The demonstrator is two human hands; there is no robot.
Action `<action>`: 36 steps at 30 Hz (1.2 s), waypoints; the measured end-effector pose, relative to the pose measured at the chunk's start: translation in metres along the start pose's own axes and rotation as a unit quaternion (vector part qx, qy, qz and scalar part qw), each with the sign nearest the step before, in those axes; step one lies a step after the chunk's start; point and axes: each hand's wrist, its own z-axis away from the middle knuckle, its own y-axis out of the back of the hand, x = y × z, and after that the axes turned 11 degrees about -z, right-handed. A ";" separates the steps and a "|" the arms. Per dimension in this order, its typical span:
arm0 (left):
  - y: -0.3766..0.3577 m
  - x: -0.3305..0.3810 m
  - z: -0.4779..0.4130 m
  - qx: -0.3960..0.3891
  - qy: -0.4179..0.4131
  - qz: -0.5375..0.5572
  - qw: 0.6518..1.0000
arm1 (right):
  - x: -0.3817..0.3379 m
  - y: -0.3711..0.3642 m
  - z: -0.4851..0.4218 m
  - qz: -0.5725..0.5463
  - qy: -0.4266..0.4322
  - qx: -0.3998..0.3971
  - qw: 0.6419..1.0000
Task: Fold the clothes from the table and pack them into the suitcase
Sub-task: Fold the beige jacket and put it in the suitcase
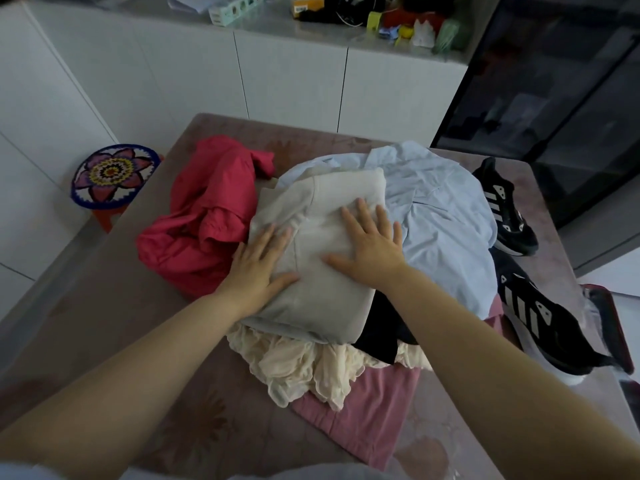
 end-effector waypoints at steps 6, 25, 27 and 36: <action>-0.017 0.016 0.019 0.117 0.264 0.378 0.880 | 0.005 -0.020 0.045 -0.363 -0.094 0.129 0.918; 0.059 0.088 0.042 0.103 0.148 0.439 0.880 | 0.024 0.031 0.114 -0.727 -0.150 0.088 0.664; 0.060 0.123 0.046 0.106 0.107 0.455 0.878 | 0.050 0.048 0.139 -0.731 -0.156 0.106 0.656; -0.074 0.250 0.074 -0.102 0.072 0.337 0.933 | 0.191 0.037 0.262 -0.693 -0.302 0.078 0.650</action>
